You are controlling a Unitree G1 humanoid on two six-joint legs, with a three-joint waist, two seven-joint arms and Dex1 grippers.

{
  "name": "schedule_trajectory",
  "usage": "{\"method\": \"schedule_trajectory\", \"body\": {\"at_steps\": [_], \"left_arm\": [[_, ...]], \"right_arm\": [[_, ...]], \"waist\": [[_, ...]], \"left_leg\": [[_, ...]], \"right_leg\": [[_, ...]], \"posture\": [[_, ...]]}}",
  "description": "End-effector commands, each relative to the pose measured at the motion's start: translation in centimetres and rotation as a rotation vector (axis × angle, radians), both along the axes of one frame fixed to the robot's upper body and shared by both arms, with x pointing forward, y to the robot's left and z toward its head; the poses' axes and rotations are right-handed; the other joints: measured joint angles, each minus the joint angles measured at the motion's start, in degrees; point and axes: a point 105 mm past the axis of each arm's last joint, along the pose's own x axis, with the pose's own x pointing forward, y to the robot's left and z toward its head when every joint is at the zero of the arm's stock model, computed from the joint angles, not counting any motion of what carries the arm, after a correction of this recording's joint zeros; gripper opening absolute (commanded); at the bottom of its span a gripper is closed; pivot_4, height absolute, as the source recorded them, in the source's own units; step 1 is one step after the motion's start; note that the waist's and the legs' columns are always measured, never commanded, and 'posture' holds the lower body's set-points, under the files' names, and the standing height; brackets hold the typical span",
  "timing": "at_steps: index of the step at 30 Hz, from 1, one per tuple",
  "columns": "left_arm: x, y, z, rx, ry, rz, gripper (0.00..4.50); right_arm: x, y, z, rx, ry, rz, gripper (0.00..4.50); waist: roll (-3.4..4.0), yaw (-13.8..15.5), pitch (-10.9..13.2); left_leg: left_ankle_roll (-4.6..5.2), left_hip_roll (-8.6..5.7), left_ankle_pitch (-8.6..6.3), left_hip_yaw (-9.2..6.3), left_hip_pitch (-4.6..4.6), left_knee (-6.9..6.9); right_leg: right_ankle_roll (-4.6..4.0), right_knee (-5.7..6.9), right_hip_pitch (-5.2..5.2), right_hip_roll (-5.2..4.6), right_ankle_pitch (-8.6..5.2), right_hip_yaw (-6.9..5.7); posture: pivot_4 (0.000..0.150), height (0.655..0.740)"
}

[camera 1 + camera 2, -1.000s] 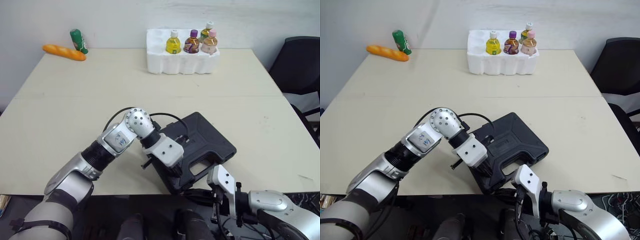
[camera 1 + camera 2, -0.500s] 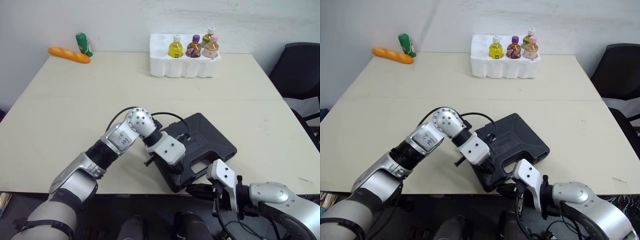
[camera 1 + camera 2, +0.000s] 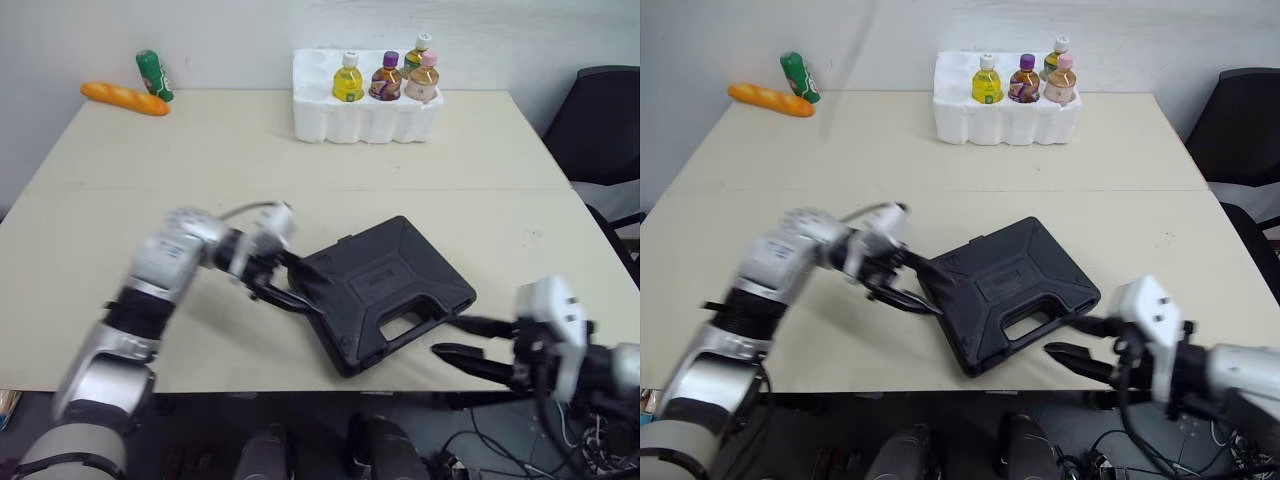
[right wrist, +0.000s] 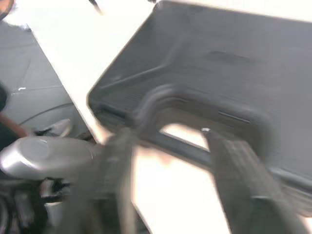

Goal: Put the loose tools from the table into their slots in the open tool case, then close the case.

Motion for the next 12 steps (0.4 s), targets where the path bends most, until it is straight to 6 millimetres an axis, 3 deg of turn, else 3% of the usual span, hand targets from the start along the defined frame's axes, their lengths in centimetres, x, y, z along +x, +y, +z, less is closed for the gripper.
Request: {"method": "schedule_trajectory", "body": {"at_steps": [1, 7, 12], "left_arm": [[-1.2, 5.1, 2.1, -0.04, 0.033, 0.166, 4.5], [-2.5, 13.0, 3.2, -0.021, 0.048, 0.478, 4.5], [-3.8, 15.4, 3.0, 0.015, 0.032, 0.571, 4.5]], "right_arm": [[-0.5, -3.7, 3.0, -0.008, -0.047, -0.071, 4.38], [-0.4, -8.3, 4.4, -0.061, -0.056, -0.185, 4.45], [1.2, -10.1, 5.3, -0.098, -0.123, -0.215, 4.45]], "waist": [[0.01, -0.05, 0.02], [-0.16, 0.37, 0.17], [-0.1, 0.2, 0.19]], "left_leg": [[-0.02, -0.01, 0.01, 0.02, 0.04, -0.06], [0.4, -0.09, -0.29, 0.15, 0.11, -0.22], [0.21, -0.12, -0.36, 0.08, 0.11, -0.37]], "right_leg": [[0.0, -0.07, 0.02, 0.01, 0.0, 0.01], [0.06, -0.35, -0.01, -0.1, 0.0, 0.12], [0.05, -0.51, -0.04, -0.24, 0.01, 0.18]], "posture": [[0.15, 0.7367], [0.15, 0.7367], [0.15, 0.7367]]}}
